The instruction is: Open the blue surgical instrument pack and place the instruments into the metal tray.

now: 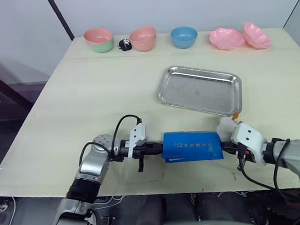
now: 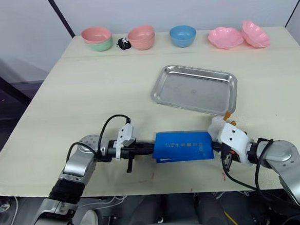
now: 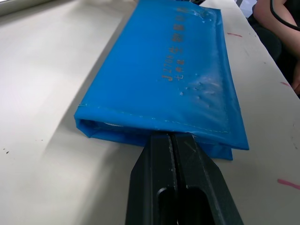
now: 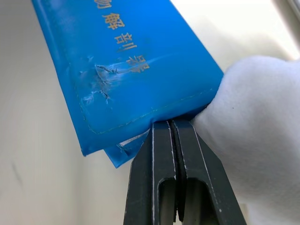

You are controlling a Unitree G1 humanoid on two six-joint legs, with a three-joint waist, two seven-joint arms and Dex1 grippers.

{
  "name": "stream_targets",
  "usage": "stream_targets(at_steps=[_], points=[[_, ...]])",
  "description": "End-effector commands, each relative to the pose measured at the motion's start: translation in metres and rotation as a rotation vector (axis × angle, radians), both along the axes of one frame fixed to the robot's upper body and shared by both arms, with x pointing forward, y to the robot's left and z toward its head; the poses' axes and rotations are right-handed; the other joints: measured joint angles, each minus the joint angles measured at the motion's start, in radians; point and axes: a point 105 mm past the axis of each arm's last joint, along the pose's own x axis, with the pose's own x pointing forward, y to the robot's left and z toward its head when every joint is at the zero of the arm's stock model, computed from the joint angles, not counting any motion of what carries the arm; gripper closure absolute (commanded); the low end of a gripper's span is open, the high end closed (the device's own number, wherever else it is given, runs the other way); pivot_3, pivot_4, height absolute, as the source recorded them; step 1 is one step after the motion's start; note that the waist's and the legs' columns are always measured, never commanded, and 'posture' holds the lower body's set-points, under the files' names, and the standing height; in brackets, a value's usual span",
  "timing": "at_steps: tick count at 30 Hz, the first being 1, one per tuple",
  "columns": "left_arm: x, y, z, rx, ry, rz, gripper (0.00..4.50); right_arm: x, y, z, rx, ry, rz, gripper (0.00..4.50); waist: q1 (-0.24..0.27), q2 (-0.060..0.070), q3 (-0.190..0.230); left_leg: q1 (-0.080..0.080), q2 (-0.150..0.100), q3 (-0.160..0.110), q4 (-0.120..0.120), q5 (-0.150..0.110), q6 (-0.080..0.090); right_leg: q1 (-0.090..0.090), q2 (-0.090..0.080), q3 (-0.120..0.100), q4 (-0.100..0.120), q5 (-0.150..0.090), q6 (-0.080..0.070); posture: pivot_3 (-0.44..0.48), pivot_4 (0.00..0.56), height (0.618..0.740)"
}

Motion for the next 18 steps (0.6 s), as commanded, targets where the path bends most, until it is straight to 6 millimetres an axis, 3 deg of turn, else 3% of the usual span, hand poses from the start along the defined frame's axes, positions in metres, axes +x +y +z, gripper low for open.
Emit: stream_targets(at_steps=[1,11,14,15,18], points=[[-0.001,0.011,0.001,-0.013,0.012,0.041,4.46,-0.002,-0.006,0.013,0.044,-0.044,0.001,4.5,-0.005,0.0,0.0,0.0,0.0,0.0,0.0,0.0,0.0,0.0,0.0,0.0,0.0,0.0,0.0,0.0,0.15,0.74],[-0.005,0.048,0.04,-0.038,-0.127,0.059,4.46,-0.014,-0.034,0.01,0.082,-0.149,0.033,4.5,-0.017,-0.002,0.003,0.001,0.001,0.0,0.0,0.0,0.0,0.0,0.001,0.001,0.001,0.0,0.0,0.0,0.15,0.74],[-0.012,0.051,0.056,-0.051,-0.165,0.022,4.5,-0.016,-0.029,0.019,0.151,-0.216,0.077,3.64,-0.018,-0.001,0.006,0.001,0.002,0.002,0.0,0.0,0.0,0.0,0.001,0.002,0.0,0.0,0.0,0.0,0.15,0.74],[-0.014,0.052,0.062,-0.057,-0.174,0.011,4.09,-0.018,-0.025,0.023,0.172,-0.237,0.108,2.99,-0.018,0.0,0.006,0.001,0.002,0.002,0.0,0.0,0.0,0.0,0.0,0.002,0.0,0.0,0.0,0.0,0.15,0.74],[-0.024,0.051,0.076,-0.058,-0.185,-0.052,3.36,-0.022,-0.019,0.024,0.164,-0.284,0.185,1.83,-0.016,-0.001,0.008,0.001,0.002,0.003,0.0,0.0,0.0,0.0,0.0,0.003,0.001,0.0,0.0,0.0,0.15,0.74]])
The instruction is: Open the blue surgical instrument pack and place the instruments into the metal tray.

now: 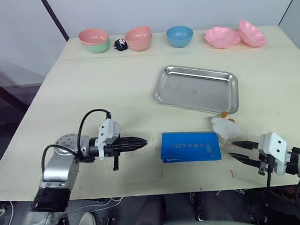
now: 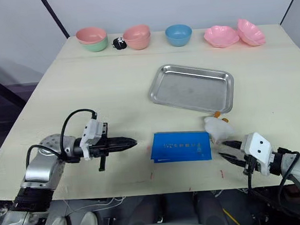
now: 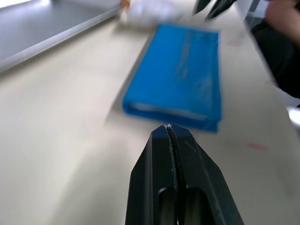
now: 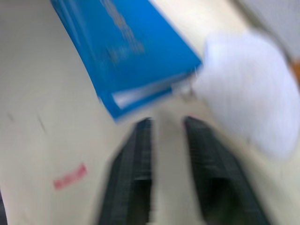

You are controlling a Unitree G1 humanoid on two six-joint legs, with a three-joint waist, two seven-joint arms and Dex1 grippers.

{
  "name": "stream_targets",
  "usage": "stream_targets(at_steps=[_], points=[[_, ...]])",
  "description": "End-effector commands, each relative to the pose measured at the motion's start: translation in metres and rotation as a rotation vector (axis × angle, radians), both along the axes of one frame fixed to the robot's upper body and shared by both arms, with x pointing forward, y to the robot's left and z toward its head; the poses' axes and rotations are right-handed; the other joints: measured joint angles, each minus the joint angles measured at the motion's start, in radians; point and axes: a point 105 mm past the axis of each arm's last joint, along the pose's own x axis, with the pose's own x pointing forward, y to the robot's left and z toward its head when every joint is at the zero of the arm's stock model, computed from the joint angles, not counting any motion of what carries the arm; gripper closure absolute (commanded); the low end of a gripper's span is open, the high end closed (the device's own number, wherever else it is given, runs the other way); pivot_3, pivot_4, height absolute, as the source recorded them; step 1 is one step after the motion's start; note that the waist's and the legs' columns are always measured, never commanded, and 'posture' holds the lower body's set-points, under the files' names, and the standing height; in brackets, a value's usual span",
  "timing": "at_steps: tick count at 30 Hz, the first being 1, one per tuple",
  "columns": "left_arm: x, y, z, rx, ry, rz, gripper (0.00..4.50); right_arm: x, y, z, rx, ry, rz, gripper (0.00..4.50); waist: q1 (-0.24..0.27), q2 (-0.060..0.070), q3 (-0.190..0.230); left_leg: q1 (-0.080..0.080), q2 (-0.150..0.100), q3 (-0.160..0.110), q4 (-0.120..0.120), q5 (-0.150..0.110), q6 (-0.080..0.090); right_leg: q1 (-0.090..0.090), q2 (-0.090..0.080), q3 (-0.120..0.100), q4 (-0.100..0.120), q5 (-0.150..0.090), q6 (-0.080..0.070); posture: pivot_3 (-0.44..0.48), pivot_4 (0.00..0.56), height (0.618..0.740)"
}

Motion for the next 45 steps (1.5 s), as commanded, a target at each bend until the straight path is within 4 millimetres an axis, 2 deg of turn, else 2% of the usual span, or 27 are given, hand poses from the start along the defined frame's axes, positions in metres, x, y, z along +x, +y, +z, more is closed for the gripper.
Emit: stream_targets(at_steps=[1,4,6,7,12,18,19,20,23,25,27,31,35,45], points=[[-0.014,-0.002,0.028,-0.014,-0.048,-0.099,2.78,-0.003,0.008,0.011,-0.023,-0.132,0.101,1.24,0.001,0.0,0.001,0.0,0.0,0.0,0.0,0.0,0.0,0.0,0.0,0.0,0.0,0.0,0.0,0.0,0.15,0.74],[-0.026,-0.004,0.037,-0.001,-0.039,-0.18,1.51,0.0,0.017,0.01,-0.027,-0.191,0.139,0.0,-0.001,0.0,0.001,0.0,0.0,0.0,0.0,0.0,0.0,0.0,0.001,0.0,0.0,0.0,0.0,0.0,0.15,0.74],[-0.031,-0.005,0.041,0.007,-0.034,-0.216,0.63,0.001,0.022,0.009,-0.037,-0.225,0.173,0.0,-0.002,0.001,0.002,0.0,0.001,0.001,0.0,0.0,0.0,0.0,0.001,0.0,0.0,0.0,0.0,0.0,0.15,0.74],[-0.033,-0.006,0.045,-0.002,-0.031,-0.231,0.04,0.001,0.026,0.006,-0.063,-0.248,0.214,0.0,-0.003,0.002,0.003,0.001,0.001,0.001,0.0,0.0,0.0,0.0,0.001,0.001,0.0,0.0,0.0,0.0,0.15,0.74],[-0.044,-0.007,0.047,0.014,0.012,-0.294,0.04,0.008,0.036,-0.004,-0.136,-0.355,0.319,0.0,-0.002,0.0,0.004,0.001,0.001,0.002,0.0,0.0,0.0,0.0,0.002,0.001,0.0,0.0,0.0,0.0,0.15,0.74],[-0.045,-0.008,0.048,0.018,0.012,-0.295,0.04,0.018,0.039,-0.019,-0.162,-0.406,0.357,0.0,-0.001,0.0,0.005,0.001,0.001,0.002,0.0,0.0,0.0,-0.001,0.002,0.001,0.0,0.0,0.0,0.0,0.15,0.74],[-0.045,-0.009,0.048,0.016,0.009,-0.295,0.0,0.02,0.04,-0.021,-0.161,-0.413,0.356,0.51,-0.001,0.0,0.005,0.001,0.001,0.002,0.0,0.0,0.0,-0.001,0.002,0.001,0.0,0.0,0.0,0.0,0.15,0.74],[-0.046,-0.009,0.049,0.015,0.008,-0.295,0.0,0.022,0.041,-0.023,-0.16,-0.418,0.355,0.84,-0.001,0.0,0.005,0.001,0.001,0.002,0.0,0.0,0.0,-0.001,0.002,0.001,0.001,0.0,0.0,0.0,0.15,0.74],[-0.046,-0.01,0.05,0.009,0.003,-0.293,0.0,0.024,0.042,-0.024,-0.151,-0.433,0.36,2.33,-0.001,0.0,0.005,0.001,0.001,0.002,0.0,0.0,0.0,-0.001,0.002,0.001,0.001,0.0,0.0,0.0,0.15,0.74],[-0.046,-0.011,0.05,0.001,0.001,-0.29,0.0,0.025,0.043,-0.024,-0.139,-0.442,0.364,3.58,-0.001,0.0,0.005,0.001,0.001,0.002,0.0,0.0,0.0,-0.001,0.002,0.002,0.001,0.0,0.0,0.0,0.15,0.74],[-0.046,-0.011,0.051,-0.005,0.002,-0.287,0.0,0.025,0.044,-0.024,-0.134,-0.445,0.367,4.41,-0.002,0.0,0.005,0.001,0.001,0.002,0.0,0.0,0.0,0.0,0.002,0.002,0.001,0.0,0.0,0.0,0.15,0.74],[-0.046,-0.012,0.051,-0.009,-0.007,-0.286,0.0,0.024,0.044,-0.024,-0.129,-0.438,0.379,4.47,-0.002,0.0,0.005,0.002,0.001,0.002,0.0,0.0,0.0,-0.001,0.002,0.002,0.002,0.0,0.0,0.0,0.15,0.74],[-0.046,-0.013,0.05,-0.014,-0.013,-0.282,0.0,0.022,0.046,-0.013,-0.089,-0.42,0.387,4.47,-0.002,0.0,0.005,0.001,0.001,0.002,0.0,0.0,0.0,-0.001,0.002,0.002,0.001,0.0,0.0,0.0,0.15,0.74],[-0.047,-0.015,0.047,-0.025,-0.027,-0.28,0.0,-0.003,0.055,0.005,-0.012,-0.212,0.441,4.47,0.0,0.0,0.005,0.001,0.001,0.001,0.0,0.0,0.0,0.0,0.002,0.001,0.001,0.0,-0.001,0.0,0.15,0.74]])
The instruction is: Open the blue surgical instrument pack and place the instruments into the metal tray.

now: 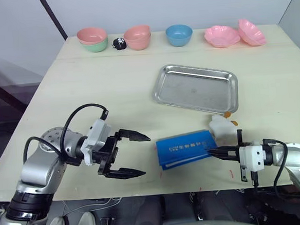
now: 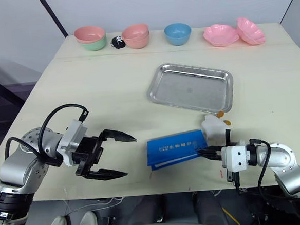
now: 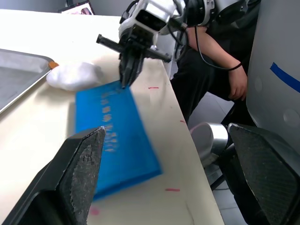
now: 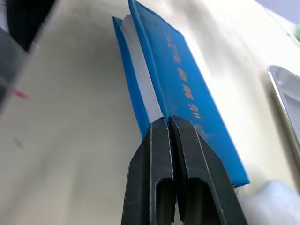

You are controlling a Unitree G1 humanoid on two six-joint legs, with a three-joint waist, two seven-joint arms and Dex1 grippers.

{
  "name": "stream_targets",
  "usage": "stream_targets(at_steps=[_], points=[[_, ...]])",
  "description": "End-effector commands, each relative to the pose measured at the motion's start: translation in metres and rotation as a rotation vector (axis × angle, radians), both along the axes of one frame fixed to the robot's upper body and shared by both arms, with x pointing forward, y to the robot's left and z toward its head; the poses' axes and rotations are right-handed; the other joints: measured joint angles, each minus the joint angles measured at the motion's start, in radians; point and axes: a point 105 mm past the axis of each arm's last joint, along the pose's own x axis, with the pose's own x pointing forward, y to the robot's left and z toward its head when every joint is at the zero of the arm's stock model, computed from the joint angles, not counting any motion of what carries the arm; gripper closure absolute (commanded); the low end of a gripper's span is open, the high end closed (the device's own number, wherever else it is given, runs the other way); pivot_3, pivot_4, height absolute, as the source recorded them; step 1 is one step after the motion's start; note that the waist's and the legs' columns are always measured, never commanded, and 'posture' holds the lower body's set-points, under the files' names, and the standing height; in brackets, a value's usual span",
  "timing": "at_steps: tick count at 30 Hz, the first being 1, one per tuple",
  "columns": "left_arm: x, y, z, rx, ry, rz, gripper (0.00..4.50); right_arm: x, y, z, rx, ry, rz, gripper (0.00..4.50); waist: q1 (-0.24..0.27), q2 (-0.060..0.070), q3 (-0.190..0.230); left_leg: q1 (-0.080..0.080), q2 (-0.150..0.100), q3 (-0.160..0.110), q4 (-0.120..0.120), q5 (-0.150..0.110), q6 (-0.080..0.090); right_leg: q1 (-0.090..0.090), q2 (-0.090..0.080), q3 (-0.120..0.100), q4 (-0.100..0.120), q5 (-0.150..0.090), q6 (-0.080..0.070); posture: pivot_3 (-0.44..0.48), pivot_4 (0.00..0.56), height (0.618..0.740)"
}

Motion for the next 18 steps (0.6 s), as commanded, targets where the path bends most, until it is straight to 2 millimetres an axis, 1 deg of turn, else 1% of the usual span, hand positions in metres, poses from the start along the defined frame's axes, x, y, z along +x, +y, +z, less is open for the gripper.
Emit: stream_targets(at_steps=[1,4,9,12,14,18], points=[[-0.005,-0.004,0.006,-0.008,-0.045,-0.028,0.0,-0.009,0.006,0.014,0.057,0.084,0.008,4.47,0.0,0.0,0.0,0.0,0.0,0.0,0.0,0.0,0.0,0.0,0.0,0.0,0.0,0.0,0.0,0.0,0.15,0.74],[-0.007,-0.004,0.005,-0.01,-0.047,-0.035,0.0,-0.012,0.008,0.023,0.077,0.194,-0.025,4.47,0.0,0.0,0.0,0.0,0.0,0.0,0.0,0.0,0.0,0.0,0.0,0.0,0.0,0.0,0.0,0.0,0.15,0.74],[-0.008,-0.002,0.003,-0.002,-0.045,-0.044,0.0,-0.02,0.009,0.03,0.054,0.385,-0.08,4.47,0.001,0.0,0.001,0.0,0.0,0.0,0.0,0.0,0.0,0.0,-0.001,0.0,0.0,0.0,0.0,0.0,0.15,0.74],[-0.009,-0.001,0.001,0.003,-0.039,-0.05,0.0,-0.021,0.008,0.035,0.036,0.46,-0.095,4.47,0.001,0.0,0.001,-0.001,0.0,-0.001,0.0,0.0,0.0,0.0,-0.001,-0.001,-0.001,0.0,0.0,0.0,0.15,0.74],[-0.008,-0.002,-0.001,0.005,-0.037,-0.051,0.0,-0.015,0.007,0.041,0.032,0.487,-0.12,4.47,0.001,-0.001,0.001,-0.001,0.0,-0.001,0.0,0.0,0.0,0.0,-0.001,-0.001,-0.001,0.0,0.0,0.0,0.15,0.74],[0.003,-0.007,-0.006,-0.014,-0.062,-0.039,0.0,0.004,0.0,0.051,0.034,0.53,-0.167,4.47,0.001,0.0,0.002,-0.001,0.0,0.0,0.0,0.0,0.0,0.0,0.0,-0.001,-0.001,0.0,0.0,0.0,0.15,0.74]])
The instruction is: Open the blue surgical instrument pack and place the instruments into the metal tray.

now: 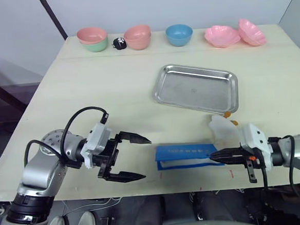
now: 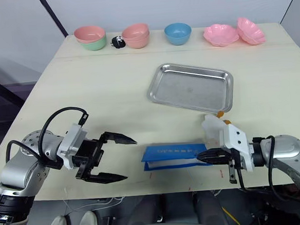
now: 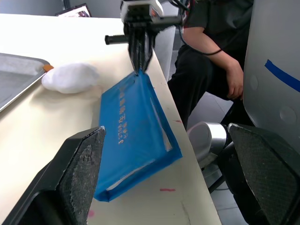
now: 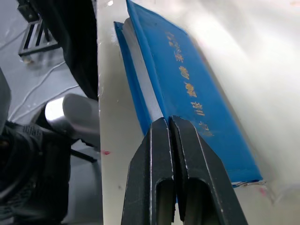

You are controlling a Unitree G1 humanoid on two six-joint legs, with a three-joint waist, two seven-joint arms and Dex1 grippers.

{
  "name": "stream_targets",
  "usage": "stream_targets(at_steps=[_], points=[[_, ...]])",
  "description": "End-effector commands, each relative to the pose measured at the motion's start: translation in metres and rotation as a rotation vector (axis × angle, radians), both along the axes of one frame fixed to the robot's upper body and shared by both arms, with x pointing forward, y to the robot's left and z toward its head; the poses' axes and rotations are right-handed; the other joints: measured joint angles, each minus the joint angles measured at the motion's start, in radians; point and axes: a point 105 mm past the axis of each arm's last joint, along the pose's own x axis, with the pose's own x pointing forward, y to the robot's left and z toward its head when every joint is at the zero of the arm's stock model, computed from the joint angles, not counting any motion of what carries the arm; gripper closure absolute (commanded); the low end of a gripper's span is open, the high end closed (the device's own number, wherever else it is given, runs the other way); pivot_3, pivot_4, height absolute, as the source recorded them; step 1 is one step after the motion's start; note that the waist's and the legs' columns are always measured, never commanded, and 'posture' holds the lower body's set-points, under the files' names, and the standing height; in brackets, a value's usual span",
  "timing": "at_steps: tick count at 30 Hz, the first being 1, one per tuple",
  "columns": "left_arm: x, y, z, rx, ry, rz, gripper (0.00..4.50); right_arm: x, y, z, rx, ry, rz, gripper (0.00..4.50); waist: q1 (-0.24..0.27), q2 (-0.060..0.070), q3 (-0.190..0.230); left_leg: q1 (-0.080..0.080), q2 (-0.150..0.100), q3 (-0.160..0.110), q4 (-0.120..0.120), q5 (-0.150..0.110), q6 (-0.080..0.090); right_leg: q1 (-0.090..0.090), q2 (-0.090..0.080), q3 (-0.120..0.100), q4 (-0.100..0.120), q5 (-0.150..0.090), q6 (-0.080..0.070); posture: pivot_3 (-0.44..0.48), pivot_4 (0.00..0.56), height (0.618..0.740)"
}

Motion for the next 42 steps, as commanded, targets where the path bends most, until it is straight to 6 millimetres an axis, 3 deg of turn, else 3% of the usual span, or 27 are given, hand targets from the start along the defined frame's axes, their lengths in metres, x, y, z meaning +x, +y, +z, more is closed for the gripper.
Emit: stream_targets(at_steps=[1,10,14,22,28,32,33,34,42], points=[[0.006,-0.006,-0.003,-0.013,-0.04,-0.022,0.0,0.012,-0.005,0.014,0.004,0.006,-0.025,4.47,0.0,0.0,0.0,0.0,0.0,0.0,0.0,0.0,0.0,0.0,0.0,0.0,0.0,0.0,0.0,0.0,0.15,0.74],[0.044,-0.019,-0.015,-0.065,-0.082,0.041,0.0,0.045,-0.005,0.019,0.002,-0.013,-0.03,4.47,0.0,-0.001,0.001,-0.002,0.0,0.0,0.0,0.0,0.0,-0.001,0.0,-0.001,-0.001,0.0,0.0,0.0,0.15,0.74],[0.06,-0.022,-0.008,-0.13,-0.081,0.085,0.0,0.047,0.001,0.018,0.007,-0.056,0.014,4.47,0.0,-0.001,0.001,-0.002,0.0,-0.001,0.0,0.0,0.0,-0.001,0.0,-0.001,-0.001,0.0,0.0,0.0,0.15,0.74],[0.069,-0.018,-0.01,-0.141,-0.054,0.096,0.0,0.045,0.007,0.019,0.034,-0.116,0.055,4.47,-0.007,-0.001,0.001,-0.002,0.0,-0.001,0.0,0.0,0.0,-0.002,0.001,-0.001,0.0,0.0,0.0,0.0,0.15,0.74],[0.076,-0.034,-0.032,-0.105,-0.048,0.056,0.0,0.049,0.006,0.017,0.023,-0.132,0.053,4.47,-0.001,-0.001,0.001,-0.001,-0.001,-0.001,0.001,0.0,0.0,-0.001,0.0,-0.001,0.0,0.0,0.0,0.0,0.15,0.74],[0.082,-0.04,-0.026,-0.158,-0.034,0.062,0.0,0.051,0.007,0.018,0.02,-0.131,0.049,4.47,-0.004,-0.002,0.001,-0.002,-0.001,-0.001,0.001,0.0,0.0,-0.002,0.001,-0.001,0.0,0.0,0.0,0.0,0.15,0.74],[0.081,-0.04,-0.027,-0.153,-0.033,0.057,0.53,0.052,0.008,0.019,0.026,-0.131,0.044,4.5,-0.005,-0.002,0.001,-0.002,0.0,-0.001,0.001,0.0,0.0,-0.002,0.001,-0.001,0.0,0.0,0.0,0.0,0.15,0.74],[0.081,-0.039,-0.029,-0.145,-0.033,0.052,0.66,0.053,0.008,0.019,0.027,-0.131,0.042,4.5,-0.005,-0.001,0.001,-0.002,0.0,-0.002,0.001,0.0,0.0,-0.002,0.002,-0.001,0.0,0.0,0.0,0.0,0.15,0.74],[0.079,-0.039,-0.03,-0.163,-0.004,0.046,4.34,0.058,0.009,0.02,0.023,-0.145,0.043,4.5,-0.004,-0.001,0.001,-0.002,-0.001,-0.002,0.001,0.0,0.0,-0.001,0.001,-0.001,0.001,0.0,0.0,0.0,0.15,0.74]])
